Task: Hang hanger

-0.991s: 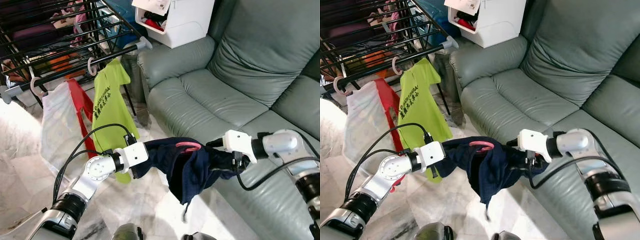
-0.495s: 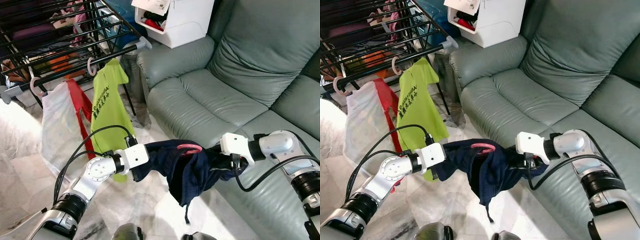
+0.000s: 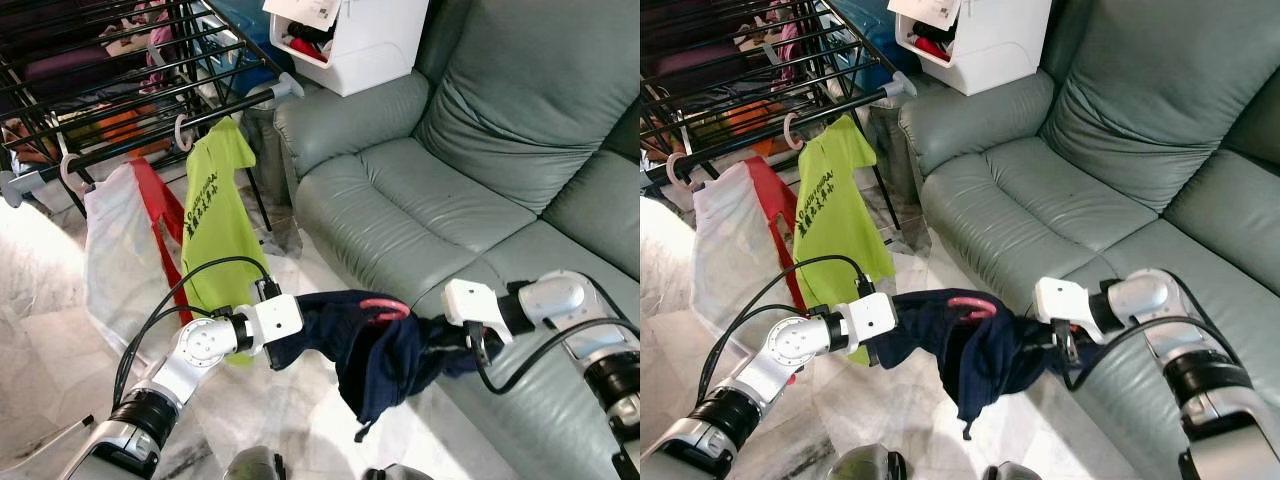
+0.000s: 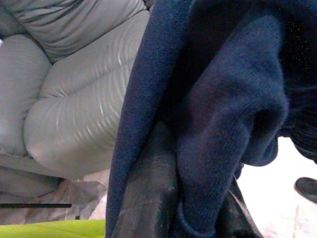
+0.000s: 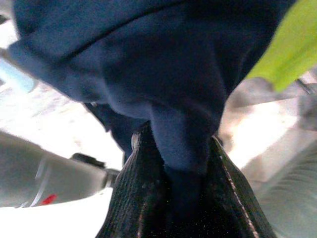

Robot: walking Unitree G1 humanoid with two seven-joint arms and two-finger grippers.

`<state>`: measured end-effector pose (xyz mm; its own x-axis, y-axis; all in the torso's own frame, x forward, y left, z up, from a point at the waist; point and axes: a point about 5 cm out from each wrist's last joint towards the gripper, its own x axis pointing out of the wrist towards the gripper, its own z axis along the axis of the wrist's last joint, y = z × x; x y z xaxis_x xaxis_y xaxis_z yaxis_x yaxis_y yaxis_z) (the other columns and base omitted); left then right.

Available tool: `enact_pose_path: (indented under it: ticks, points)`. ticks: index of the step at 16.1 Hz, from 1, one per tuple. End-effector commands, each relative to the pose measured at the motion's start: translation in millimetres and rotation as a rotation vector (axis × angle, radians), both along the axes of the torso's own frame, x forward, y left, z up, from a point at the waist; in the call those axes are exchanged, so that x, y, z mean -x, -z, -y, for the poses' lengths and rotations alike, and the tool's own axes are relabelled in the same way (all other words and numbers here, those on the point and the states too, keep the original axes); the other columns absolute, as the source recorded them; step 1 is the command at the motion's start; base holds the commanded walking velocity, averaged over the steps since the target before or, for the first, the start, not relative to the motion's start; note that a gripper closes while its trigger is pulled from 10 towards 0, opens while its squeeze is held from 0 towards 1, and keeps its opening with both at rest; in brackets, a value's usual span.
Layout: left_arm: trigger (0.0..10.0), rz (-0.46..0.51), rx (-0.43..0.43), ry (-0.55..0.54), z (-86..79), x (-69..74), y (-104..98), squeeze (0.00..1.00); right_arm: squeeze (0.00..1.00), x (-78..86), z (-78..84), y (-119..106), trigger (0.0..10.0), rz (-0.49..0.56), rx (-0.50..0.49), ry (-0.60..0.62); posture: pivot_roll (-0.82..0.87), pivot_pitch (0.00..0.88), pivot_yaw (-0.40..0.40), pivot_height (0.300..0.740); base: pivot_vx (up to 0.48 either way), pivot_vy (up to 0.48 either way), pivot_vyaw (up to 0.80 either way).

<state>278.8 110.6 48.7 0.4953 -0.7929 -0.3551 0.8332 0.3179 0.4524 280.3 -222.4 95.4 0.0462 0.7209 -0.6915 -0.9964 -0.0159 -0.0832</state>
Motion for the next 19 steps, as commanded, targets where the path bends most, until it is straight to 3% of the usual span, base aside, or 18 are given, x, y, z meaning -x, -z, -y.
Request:
enact_pose_path:
  ticks: [1, 3, 9, 10, 12, 13, 14, 15, 19]
  points:
    - [0.0, 0.046, 0.037, 0.037, 7.3, -3.0, -10.2, 0.0, 0.0, 4.9, -2.0, 2.3, 0.0, -0.045, 0.024, -0.046, -0.09, 0.01, 0.023, 0.74, 0.0, 0.0, 0.0]
    - [0.0, 0.041, 0.034, 0.041, 8.1, -2.8, -9.5, 0.0, 0.0, 11.2, 3.1, 5.5, 0.0, -0.095, 0.059, -0.063, -0.09, 0.01, 0.022, 0.74, 0.0, 0.0, 0.0]
    - [0.0, 0.008, -0.017, 0.05, 6.6, 5.0, 3.9, 0.0, 0.0, 8.8, 0.9, 14.0, 0.0, -0.025, 0.07, 0.024, -0.09, 0.013, 0.022, 0.74, 0.0, 0.0, 0.0]
    - [0.5, 0.0, -0.033, 0.041, 4.1, 6.3, 8.1, 0.0, 0.0, 9.5, -1.6, 15.8, 0.0, -0.009, 0.049, 0.046, -0.09, 0.014, 0.023, 0.74, 0.0, 0.0, 0.0]
    - [7.3, -0.008, -0.06, 0.043, 1.7, 7.2, 12.1, 0.0, 0.0, 8.8, -3.8, 20.4, 0.0, 0.027, 0.035, 0.092, -0.09, 0.014, 0.023, 0.74, 0.0, 0.0, 0.0]
    - [9.1, -0.007, -0.062, 0.033, 0.5, 6.2, 12.5, 0.0, 0.0, 9.8, -5.5, 23.9, 0.0, 0.036, 0.019, 0.124, -0.09, 0.014, 0.018, 0.74, 0.0, 0.0, 0.0]
    - [10.0, -0.006, -0.061, 0.022, -0.3, 4.7, 12.3, 0.0, 0.0, 11.1, -6.7, 26.6, 0.0, 0.039, 0.002, 0.156, -0.09, 0.014, 0.018, 0.74, 0.0, 0.0, 0.0]
    - [10.0, -0.001, -0.056, 0.004, -1.1, 2.8, 11.7, 1.0, 0.0, 12.4, -8.3, 30.2, 0.0, 0.045, -0.013, 0.193, -0.09, 0.014, 0.018, 0.74, 0.0, 0.0, 0.0]
    - [10.0, 0.024, -0.04, -0.029, -2.7, -0.4, 9.8, 1.0, 0.0, 15.2, -9.8, 37.7, 0.0, 0.059, -0.017, 0.255, -0.09, 0.019, 0.021, 0.74, 0.0, 0.0, 0.0]
